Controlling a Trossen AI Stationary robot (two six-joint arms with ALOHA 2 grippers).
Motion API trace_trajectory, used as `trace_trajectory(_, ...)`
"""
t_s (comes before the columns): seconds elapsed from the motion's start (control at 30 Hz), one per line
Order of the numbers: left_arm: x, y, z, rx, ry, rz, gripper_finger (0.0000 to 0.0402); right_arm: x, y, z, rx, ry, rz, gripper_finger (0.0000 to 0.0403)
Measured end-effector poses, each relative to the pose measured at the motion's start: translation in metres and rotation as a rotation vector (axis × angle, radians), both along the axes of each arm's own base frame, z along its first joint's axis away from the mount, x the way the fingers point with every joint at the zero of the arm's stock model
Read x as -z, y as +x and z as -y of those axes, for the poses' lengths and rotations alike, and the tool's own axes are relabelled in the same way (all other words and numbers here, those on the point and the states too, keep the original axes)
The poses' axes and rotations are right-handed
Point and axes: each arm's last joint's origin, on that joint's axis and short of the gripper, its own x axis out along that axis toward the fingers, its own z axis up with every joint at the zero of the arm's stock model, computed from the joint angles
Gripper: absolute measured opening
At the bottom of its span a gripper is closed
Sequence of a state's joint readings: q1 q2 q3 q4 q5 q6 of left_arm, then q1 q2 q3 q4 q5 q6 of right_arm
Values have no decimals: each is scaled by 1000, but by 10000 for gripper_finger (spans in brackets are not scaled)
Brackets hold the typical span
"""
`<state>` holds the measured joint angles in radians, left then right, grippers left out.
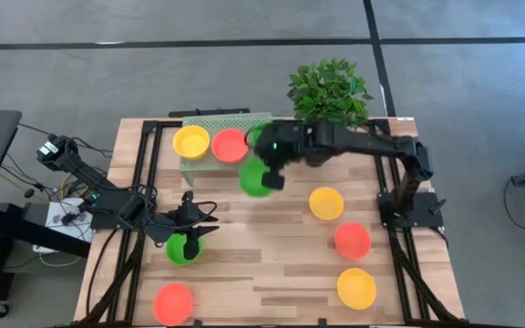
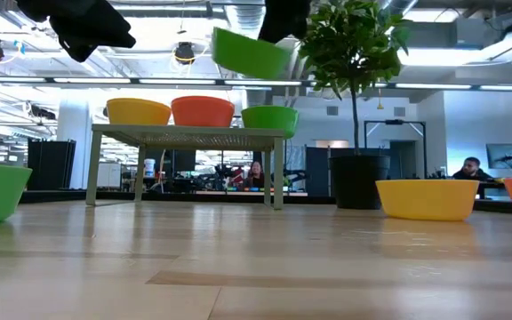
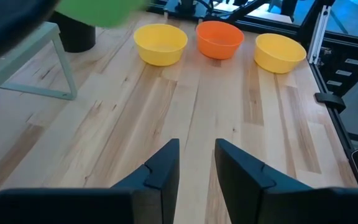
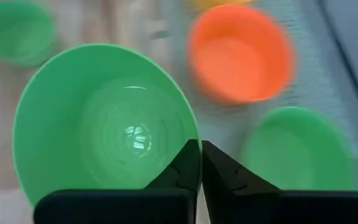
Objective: Pick & Place Mini bowls
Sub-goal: Stack the green bowl on top of the green bowl on the shelf
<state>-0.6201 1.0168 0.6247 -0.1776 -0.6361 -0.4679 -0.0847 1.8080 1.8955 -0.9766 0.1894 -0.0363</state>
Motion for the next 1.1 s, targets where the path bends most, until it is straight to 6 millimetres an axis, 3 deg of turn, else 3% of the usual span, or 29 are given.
trace_trajectory(0.27, 0, 0, 0, 0, 0, 0, 104, -15, -14, 72, 151, -73, 37, 7)
trace_trajectory(0.47, 0, 0, 0, 0, 0, 0, 104, -16, -24, 106, 239, -80, 48, 7)
trace_trajectory(0.67, 0, 0, 0, 0, 0, 0, 104, -6, -29, 118, 271, -59, -20, 6)
trace_trajectory(0.9, 0, 0, 0, 0, -1, 0, 104, 9, -14, 111, 213, -70, -60, 6)
trace_trajectory(1.1, 0, 0, 0, 0, -3, 3, 104, 28, -6, 119, 213, -62, -125, 6)
